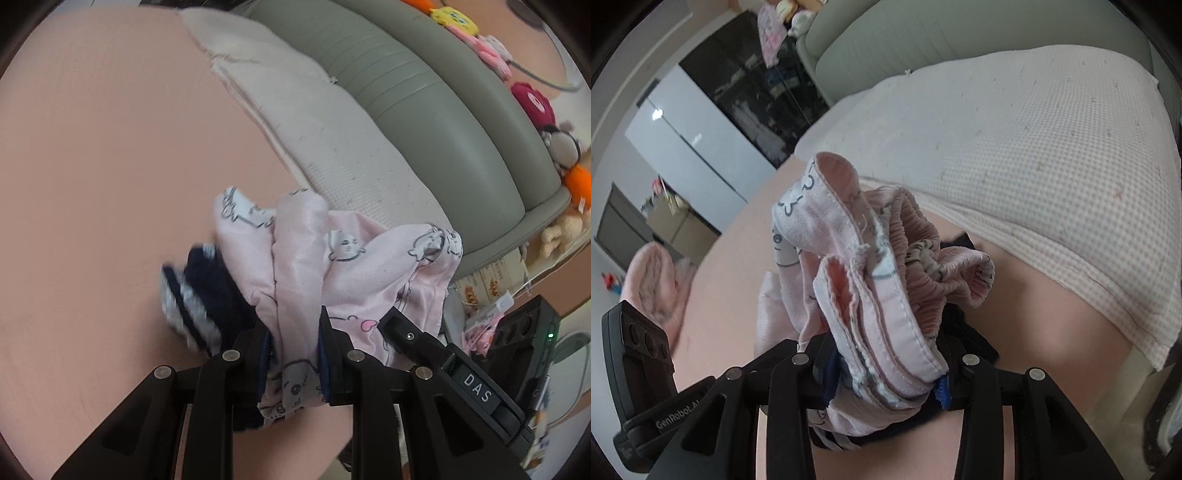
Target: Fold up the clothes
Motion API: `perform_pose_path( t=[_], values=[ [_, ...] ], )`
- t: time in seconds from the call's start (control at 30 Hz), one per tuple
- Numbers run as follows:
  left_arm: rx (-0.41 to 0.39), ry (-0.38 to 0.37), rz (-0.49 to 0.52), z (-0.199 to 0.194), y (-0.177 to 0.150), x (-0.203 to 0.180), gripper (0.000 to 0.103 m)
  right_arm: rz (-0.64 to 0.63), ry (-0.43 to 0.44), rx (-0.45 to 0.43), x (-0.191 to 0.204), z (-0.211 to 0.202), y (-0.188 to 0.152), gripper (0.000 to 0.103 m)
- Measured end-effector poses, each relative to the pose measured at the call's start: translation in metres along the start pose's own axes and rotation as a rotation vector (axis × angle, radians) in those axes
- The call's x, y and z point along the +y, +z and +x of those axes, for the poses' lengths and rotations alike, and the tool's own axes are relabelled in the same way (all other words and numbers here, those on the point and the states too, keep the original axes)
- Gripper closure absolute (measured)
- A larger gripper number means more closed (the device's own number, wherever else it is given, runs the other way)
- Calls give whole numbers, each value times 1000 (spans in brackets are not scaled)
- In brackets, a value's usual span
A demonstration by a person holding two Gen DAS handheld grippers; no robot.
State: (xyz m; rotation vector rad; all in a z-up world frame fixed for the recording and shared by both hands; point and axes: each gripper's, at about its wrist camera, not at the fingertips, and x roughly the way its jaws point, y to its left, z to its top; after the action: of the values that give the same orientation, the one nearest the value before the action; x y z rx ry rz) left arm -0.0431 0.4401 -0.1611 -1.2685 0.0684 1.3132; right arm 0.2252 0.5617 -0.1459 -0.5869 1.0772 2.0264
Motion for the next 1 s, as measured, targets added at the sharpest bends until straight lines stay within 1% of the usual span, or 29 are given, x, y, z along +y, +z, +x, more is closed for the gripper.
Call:
perform_pose_path(
  t=[0.07, 0.13, 0.17, 0.3, 0.37, 0.43, 0.5, 0.53, 0.6, 0.63, 0.67, 0.73, 0.8, 0.83, 0.87, 0.9, 0.93, 1.0],
  values=[
    [16, -8, -38, 4, -4, 6, 84, 21, -7, 21, -6, -1, 0, 62],
    [31, -6, -47, 7, -7, 9, 84, 17, -32, 32, -9, -1, -1, 60],
    [26, 1, -45, 7, -9, 10, 84, 14, -45, 36, -11, -2, -2, 58],
    [22, 9, -56, 7, -14, 10, 84, -50, -151, 20, -4, -5, -2, 44],
    [20, 4, -64, 5, -12, 9, 84, -91, -191, 12, 1, -8, -2, 43],
    [38, 9, -38, 3, -7, 3, 84, -109, -202, 22, 5, -11, 0, 43],
    [47, 43, 10, -2, -5, -5, 82, -109, -201, 31, 8, -18, 3, 43],
    [51, 60, 37, -7, -5, -9, 81, -107, -202, 28, 9, -24, 6, 43],
    [44, 79, 66, -14, -1, -14, 71, -100, -216, 5, 10, -39, 10, 42],
    [26, 95, 74, -17, 0, -14, 59, -96, -223, -14, 10, -49, 14, 40],
    [8, 111, 82, -21, 2, -15, 49, -97, -226, -40, 11, -61, 16, 34],
    [-52, 113, 96, -31, 2, -10, 47, -103, -206, -97, 17, -78, 21, 32],
    [-94, 75, 55, -41, 1, 0, 47, -99, -151, -163, 17, -97, 24, 32],
    [-117, 54, 37, -45, 1, 3, 47, -92, -125, -175, 17, -100, 24, 32],
    [-144, 53, 36, -47, 2, 3, 48, -86, -100, -182, 17, -102, 25, 36],
    [-171, 51, 34, -50, 2, 2, 48, -80, -74, -189, 17, -104, 26, 54],
    [-197, 50, 34, -53, 2, 2, 49, -66, -56, -181, 15, -102, 26, 64],
    [-217, 72, 86, -53, 4, -8, 65, -52, -37, -151, 15, -90, 29, 83]
  ],
)
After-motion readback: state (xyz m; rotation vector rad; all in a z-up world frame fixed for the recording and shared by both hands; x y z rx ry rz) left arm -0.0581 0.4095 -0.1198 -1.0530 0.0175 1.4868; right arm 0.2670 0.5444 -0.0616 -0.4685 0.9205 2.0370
